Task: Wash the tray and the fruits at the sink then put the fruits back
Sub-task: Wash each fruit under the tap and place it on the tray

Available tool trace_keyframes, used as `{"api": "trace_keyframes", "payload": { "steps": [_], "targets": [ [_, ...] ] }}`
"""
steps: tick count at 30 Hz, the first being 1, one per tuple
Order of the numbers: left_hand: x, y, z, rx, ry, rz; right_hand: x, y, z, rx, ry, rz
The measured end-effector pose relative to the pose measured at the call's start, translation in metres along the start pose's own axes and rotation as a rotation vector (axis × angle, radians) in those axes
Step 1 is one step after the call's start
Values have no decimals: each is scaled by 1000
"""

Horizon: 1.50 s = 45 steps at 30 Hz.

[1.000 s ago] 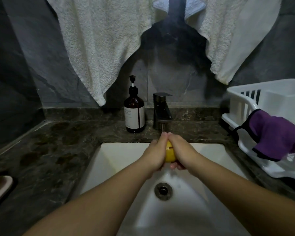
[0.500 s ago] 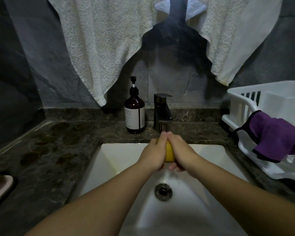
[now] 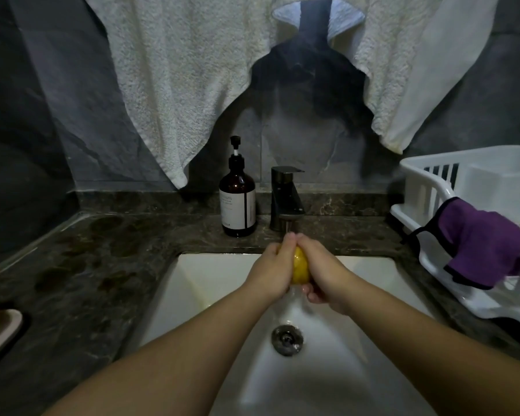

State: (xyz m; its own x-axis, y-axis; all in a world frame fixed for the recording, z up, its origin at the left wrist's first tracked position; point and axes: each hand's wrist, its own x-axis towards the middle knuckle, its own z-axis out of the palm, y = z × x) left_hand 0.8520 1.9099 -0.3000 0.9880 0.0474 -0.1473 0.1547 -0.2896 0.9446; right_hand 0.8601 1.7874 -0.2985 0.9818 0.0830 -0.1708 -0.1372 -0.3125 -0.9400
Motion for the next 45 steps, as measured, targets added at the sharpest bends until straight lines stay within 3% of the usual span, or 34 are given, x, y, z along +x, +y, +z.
{"api": "trace_keyframes", "payload": {
  "steps": [3,6,8,11,15,19,23,27,31,35,38,39,42,43,45],
  "targets": [
    [-3,0,-2,-77,-71,-113,3,4,0,-77,15,-126],
    [2,-4,1,88,46,120,1,3,-3,119,-78,59],
    [1,-2,3,97,53,185,2,1,-2,179,-51,84],
    [1,0,2,-37,-68,35,2,1,-2,-15,57,-119],
    [1,0,2,15,-5,40,-2,-2,0,18,-7,-8],
    [-4,4,1,-131,-153,-118,2,0,-3,-90,91,-197],
    [0,-1,2,14,-2,-8,-2,-2,-2,54,-23,3],
    [-3,1,1,-158,-135,-110,1,0,-1,-54,67,-188],
    [1,-4,0,26,70,81,0,-4,3,101,-40,15],
    [-3,-2,-3,-136,-142,-65,5,1,1,-49,32,-148],
    [1,-5,-2,2,17,-1,3,1,1,43,-69,23],
    [1,-6,-2,25,27,4,3,0,2,80,-69,53],
    [1,-5,-5,-104,-140,-111,5,0,1,-23,23,-110],
    [-1,-3,-7,-119,-145,-123,5,1,1,-45,33,-128],
    [4,-7,-6,-19,-41,-56,4,3,2,33,-53,7]
  ]
}}
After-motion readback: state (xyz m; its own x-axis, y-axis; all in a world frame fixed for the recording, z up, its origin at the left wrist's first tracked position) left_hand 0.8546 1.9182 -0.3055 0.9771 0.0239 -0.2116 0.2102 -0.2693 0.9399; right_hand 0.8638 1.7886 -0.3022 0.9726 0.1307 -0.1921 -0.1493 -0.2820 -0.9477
